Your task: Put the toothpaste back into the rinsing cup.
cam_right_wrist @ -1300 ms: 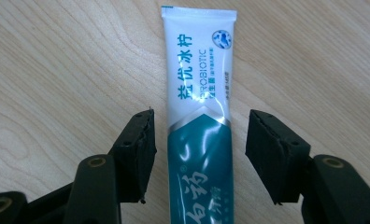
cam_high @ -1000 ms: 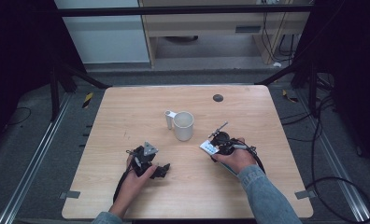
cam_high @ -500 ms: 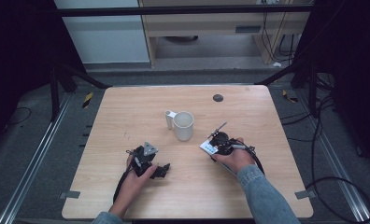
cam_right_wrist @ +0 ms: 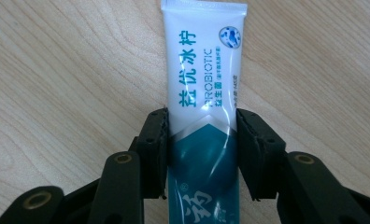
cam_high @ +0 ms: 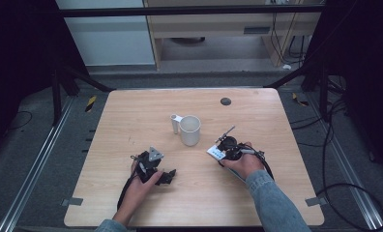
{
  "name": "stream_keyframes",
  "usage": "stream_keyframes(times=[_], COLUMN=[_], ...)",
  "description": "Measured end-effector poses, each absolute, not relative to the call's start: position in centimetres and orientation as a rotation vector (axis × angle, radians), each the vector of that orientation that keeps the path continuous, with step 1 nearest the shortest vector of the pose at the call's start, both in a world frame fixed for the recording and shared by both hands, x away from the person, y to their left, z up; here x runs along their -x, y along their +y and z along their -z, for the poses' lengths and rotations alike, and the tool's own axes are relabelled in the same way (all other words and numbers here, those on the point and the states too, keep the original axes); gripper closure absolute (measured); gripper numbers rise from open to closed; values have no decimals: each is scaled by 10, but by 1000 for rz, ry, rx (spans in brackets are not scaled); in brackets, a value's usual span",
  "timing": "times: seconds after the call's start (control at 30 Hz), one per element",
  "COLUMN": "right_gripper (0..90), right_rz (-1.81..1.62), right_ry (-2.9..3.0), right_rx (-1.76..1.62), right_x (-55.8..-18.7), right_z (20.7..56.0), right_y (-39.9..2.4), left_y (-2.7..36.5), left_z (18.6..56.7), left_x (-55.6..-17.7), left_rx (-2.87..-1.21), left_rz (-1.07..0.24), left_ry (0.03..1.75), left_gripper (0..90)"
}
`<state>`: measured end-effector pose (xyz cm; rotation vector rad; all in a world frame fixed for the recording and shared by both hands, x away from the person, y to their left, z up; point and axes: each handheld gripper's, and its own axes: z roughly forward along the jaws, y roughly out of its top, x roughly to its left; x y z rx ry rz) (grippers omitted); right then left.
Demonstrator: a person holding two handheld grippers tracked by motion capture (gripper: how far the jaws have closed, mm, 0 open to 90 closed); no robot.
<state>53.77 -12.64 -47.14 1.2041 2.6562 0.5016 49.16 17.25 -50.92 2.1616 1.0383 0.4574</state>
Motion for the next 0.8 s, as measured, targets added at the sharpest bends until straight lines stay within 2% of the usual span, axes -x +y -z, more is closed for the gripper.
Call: stream_keyframes(times=[0.8], right_gripper=[718], right_rz=[-471], right_ry=[2639], right_rx=[-1242], right_x=[-540], right_z=[465], right_y=[-125], left_y=[173], left_z=[509], left_x=[-492], left_rx=[-2162], left_rz=[-458], left_ry=[1038], left_gripper=[0])
